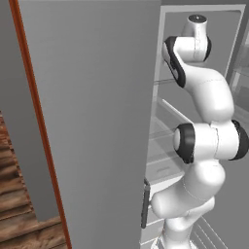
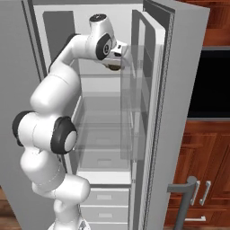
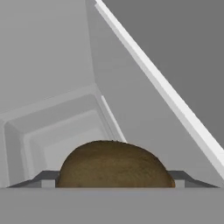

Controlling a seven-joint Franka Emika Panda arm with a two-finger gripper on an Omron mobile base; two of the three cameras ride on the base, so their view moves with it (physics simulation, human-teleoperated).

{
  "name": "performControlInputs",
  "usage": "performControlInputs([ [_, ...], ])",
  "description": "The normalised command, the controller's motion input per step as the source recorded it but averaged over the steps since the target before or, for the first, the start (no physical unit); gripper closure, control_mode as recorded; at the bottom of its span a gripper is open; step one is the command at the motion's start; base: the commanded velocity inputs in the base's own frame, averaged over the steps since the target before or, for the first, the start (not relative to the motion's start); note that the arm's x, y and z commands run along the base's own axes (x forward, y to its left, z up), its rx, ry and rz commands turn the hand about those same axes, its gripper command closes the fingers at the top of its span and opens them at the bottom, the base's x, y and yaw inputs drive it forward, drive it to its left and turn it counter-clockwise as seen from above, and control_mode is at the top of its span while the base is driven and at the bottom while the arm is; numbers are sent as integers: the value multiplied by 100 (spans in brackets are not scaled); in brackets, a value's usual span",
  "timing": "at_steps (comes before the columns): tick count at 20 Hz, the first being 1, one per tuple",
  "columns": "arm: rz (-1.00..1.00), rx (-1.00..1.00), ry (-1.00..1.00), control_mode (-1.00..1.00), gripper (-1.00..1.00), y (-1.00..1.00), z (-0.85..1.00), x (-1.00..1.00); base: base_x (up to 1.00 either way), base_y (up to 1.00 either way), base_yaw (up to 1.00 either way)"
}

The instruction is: Open the fridge, remove the kiwi, cucumber, and chicken drumstick, and place them on any counter.

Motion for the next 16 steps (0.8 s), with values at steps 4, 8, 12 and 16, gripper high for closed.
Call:
performControlInputs([
  [4, 0, 0, -3, -100, 100, 0, -56, -43, 0, 0, 0],
  [8, 2, 0, -20, -100, 100, 0, -40, -87, 0, 0, 0],
  [12, 7, 0, -31, -100, 100, 0, 0, -100, 0, 0, 0],
  [16, 16, -3, -23, -100, 100, 6, 3, -100, 0, 0, 0],
])
